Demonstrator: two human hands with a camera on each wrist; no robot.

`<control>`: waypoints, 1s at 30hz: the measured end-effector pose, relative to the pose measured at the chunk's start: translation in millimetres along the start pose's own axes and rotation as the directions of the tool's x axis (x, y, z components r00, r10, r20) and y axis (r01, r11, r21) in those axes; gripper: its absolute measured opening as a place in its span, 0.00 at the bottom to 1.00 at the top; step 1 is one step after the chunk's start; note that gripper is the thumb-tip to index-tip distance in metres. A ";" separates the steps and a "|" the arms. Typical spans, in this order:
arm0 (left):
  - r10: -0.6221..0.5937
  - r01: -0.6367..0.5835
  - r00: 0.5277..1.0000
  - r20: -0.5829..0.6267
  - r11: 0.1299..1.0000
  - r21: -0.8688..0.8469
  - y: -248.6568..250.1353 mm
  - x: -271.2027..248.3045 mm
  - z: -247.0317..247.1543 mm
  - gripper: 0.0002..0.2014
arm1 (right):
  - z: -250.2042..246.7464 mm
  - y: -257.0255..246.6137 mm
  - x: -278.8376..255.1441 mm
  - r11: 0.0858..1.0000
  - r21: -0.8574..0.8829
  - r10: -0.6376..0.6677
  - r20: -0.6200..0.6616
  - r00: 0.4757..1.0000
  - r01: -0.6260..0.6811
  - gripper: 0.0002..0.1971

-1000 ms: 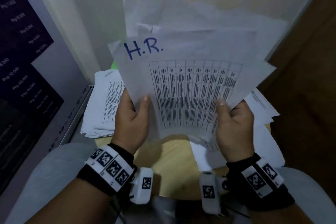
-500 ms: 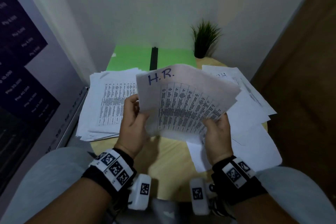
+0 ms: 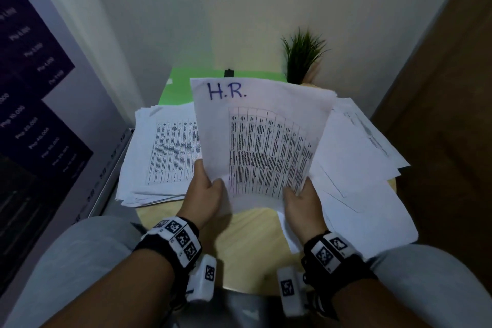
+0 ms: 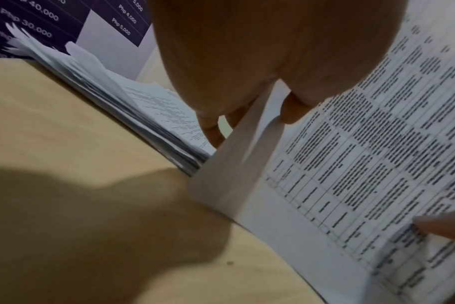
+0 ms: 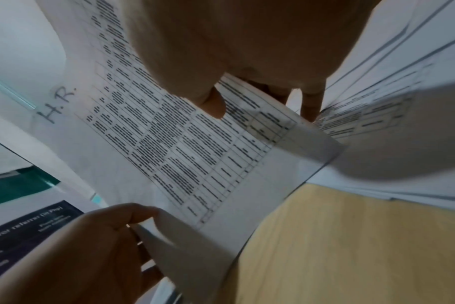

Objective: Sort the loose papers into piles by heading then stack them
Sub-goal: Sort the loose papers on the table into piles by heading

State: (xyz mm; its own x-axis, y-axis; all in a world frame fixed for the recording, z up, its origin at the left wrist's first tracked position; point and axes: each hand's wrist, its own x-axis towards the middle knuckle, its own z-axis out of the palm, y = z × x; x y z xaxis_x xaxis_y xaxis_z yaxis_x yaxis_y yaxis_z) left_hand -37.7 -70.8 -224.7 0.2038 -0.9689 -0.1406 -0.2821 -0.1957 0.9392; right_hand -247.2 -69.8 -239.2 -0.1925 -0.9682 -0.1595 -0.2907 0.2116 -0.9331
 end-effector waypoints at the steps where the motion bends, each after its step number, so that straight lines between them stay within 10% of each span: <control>1: -0.004 0.004 1.000 -0.008 1.000 0.015 -0.4 1.1 -1.5 0.13 | -0.6 1.8 0.4 0.999 -0.034 -0.010 0.008 1.000 0.010 0.12; 11: -0.080 0.064 0.943 -0.322 0.996 -0.062 6.9 56.3 -76.6 0.13 | -36.9 23.8 20.5 0.990 0.001 0.139 -0.057 0.989 -0.140 0.07; 20: -0.307 0.334 0.881 -0.360 0.942 0.015 -25.9 95.5 -134.7 0.18 | -78.6 21.6 65.4 0.927 -0.347 0.098 -0.136 0.986 -0.140 0.04; 23: -0.354 0.382 0.864 -0.359 0.924 0.007 -33.8 102.2 -136.7 0.20 | -87.4 16.8 92.4 0.808 -0.577 0.063 -0.115 0.991 -0.119 0.02; 30: -0.339 0.369 0.875 -0.345 0.929 0.021 -41.7 104.6 -139.4 0.31 | -95.8 0.5 150.6 0.364 -0.925 0.253 -0.015 0.967 -0.110 0.43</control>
State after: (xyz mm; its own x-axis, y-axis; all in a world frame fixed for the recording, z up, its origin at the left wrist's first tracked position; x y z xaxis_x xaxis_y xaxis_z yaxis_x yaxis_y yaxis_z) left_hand 126.1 -142.9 -234.9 0.5971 -0.7294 -0.3338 -0.2068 -0.5421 0.8145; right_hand -366.1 -202.8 -232.9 -0.2743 -0.8808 -0.3859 -0.9514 0.3070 -0.0246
